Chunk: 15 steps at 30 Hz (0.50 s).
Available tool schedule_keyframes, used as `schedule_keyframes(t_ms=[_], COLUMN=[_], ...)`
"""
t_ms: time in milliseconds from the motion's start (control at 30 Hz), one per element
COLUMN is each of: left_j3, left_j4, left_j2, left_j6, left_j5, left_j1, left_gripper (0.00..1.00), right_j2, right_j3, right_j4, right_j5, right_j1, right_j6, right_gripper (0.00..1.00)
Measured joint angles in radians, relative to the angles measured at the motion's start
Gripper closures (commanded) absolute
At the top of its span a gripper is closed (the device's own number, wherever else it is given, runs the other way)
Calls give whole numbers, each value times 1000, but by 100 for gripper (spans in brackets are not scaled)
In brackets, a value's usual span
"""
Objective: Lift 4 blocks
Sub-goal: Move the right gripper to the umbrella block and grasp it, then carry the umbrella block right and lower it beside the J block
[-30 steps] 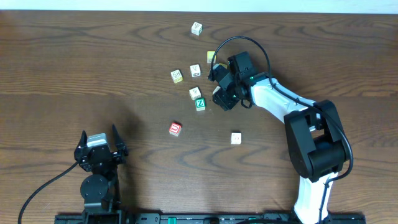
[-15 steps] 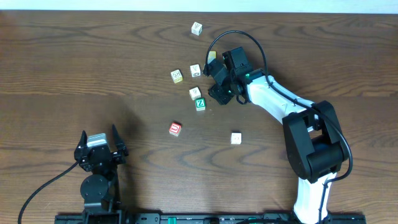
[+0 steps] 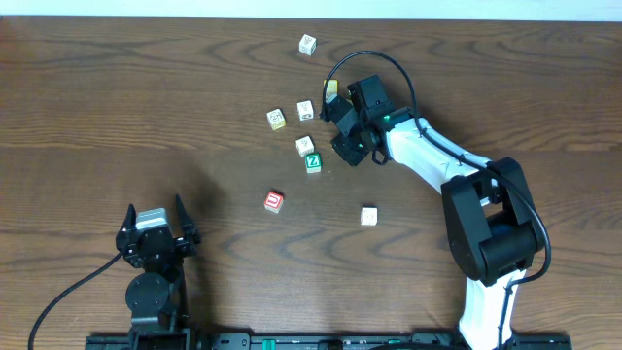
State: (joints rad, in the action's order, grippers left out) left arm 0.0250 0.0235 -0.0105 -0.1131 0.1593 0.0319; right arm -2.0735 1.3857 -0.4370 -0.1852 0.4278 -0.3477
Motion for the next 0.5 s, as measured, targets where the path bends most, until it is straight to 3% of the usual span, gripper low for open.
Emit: schedule_keyframes(t_ms=[367, 500], left_j3=[0, 0], left_j4=[0, 0], left_j2=[0, 0], left_j6=[0, 0], left_j5=[0, 0], left_j1=[0, 0], left_gripper=[24, 24], right_j2=[0, 0], right_j3=[14, 83], right_j4=[-33, -152], right_j5=[27, 44], right_j1=[1, 1], right_j6=[35, 92], right_gripper=[77, 72])
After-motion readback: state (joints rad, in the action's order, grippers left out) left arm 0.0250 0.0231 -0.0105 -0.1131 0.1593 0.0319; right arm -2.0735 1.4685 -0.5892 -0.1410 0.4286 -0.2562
